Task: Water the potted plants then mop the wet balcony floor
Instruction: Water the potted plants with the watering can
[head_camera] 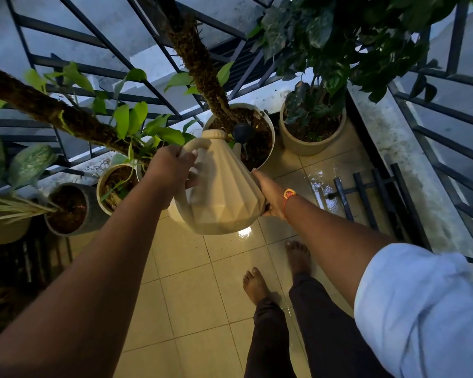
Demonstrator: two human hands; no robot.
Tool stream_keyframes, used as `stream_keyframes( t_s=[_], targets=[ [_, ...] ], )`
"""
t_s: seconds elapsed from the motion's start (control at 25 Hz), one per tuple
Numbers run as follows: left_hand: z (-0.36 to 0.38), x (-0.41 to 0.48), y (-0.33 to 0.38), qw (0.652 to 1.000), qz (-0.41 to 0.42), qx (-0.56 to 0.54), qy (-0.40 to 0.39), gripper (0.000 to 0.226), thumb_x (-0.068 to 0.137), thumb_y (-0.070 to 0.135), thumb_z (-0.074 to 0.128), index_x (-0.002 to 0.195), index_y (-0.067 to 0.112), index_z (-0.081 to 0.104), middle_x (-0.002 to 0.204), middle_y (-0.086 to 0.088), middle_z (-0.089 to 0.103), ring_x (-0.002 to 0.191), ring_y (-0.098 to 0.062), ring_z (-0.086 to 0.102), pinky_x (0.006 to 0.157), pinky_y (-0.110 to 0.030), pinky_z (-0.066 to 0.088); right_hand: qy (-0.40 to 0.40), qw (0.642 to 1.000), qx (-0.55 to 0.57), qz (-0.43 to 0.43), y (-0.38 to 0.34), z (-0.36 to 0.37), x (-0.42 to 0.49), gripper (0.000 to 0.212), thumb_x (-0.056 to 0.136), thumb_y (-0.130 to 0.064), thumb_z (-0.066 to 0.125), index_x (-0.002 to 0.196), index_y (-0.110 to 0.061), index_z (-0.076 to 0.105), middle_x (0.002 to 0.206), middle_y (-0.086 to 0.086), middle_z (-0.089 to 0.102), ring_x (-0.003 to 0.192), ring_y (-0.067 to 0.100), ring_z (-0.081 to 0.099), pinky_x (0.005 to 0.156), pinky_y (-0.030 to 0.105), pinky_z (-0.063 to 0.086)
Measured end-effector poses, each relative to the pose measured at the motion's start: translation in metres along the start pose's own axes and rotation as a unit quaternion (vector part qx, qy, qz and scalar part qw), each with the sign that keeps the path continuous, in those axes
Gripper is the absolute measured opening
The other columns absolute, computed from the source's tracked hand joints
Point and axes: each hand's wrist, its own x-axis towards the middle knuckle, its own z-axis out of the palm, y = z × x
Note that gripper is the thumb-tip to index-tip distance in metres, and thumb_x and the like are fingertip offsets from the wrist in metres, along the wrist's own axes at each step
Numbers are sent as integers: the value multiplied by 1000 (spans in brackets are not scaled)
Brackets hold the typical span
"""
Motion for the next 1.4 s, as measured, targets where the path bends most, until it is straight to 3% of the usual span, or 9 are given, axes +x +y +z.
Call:
stream_keyframes(
  t_s=[0.2,0.32,0.44,0.6,0.84,1.04,1.12,1.24,1.4],
  targets=[
    [-2,-8,-7,1000,-17,-4,-7,24,107,21,56,116,0,63,102,-18,66,73,-22,63,63,-36,63,-2,1000,-11,0,-3,-2,-5,68,93,-74,38,135,-24,55,118,13,69,108,30,67,96,47,56],
    [-6,-23,-27,999,-43,6,-20,21,106,21,57,116,4,63,99,-18,71,74,-31,67,62,-39,57,-8,1000,-10,6,-2,0,-10,63,95,-73,36,126,-23,60,115,12,71,106,29,68,86,41,58],
    [-4,-43,-54,999,-52,-13,-7,12,104,16,57,114,15,63,109,-15,70,90,-32,66,66,-39,52,3,999,-34,-3,1,6,-10,46,98,-68,35,102,-31,61,98,0,70,91,19,67,69,30,52],
    [2,-64,-94,993,-79,-83,37,20,100,8,60,117,17,64,118,-15,70,110,-35,65,96,-56,55,54,996,-61,-33,4,20,-4,36,99,-64,38,95,-33,57,86,-8,58,77,9,55,68,29,42],
    [4,-82,-133,979,-74,-182,50,27,101,9,60,109,34,61,125,-6,68,119,-25,62,83,-34,48,136,979,-133,-69,7,38,10,57,94,-71,40,121,-28,65,106,1,60,103,26,58,92,40,47],
    [-15,-75,-155,980,-43,-185,60,25,101,7,61,109,31,63,125,-14,68,121,-33,61,91,-40,49,174,974,-106,-97,8,67,19,47,89,-74,46,100,-33,67,104,-4,60,97,21,56,84,33,41],
    [-30,-77,-160,981,-31,-178,70,22,102,10,61,109,31,63,125,-15,68,113,-30,63,85,-38,50,177,973,-100,-112,15,85,20,50,90,-72,47,111,-32,69,110,-2,61,98,21,55,85,33,40],
    [-62,-84,-172,984,-31,-163,69,23,102,9,61,119,24,65,123,-15,68,109,-28,63,80,-34,50,173,972,-106,-117,24,121,17,46,90,-70,48,110,-35,69,115,0,64,95,19,54,84,32,38],
    [-110,-87,-187,987,-21,-140,72,32,100,9,63,130,18,65,120,-9,69,112,-26,64,84,-36,53,149,979,-121,-71,35,172,14,67,87,-77,43,131,-32,64,116,0,63,95,22,56,82,36,40]
  ],
)
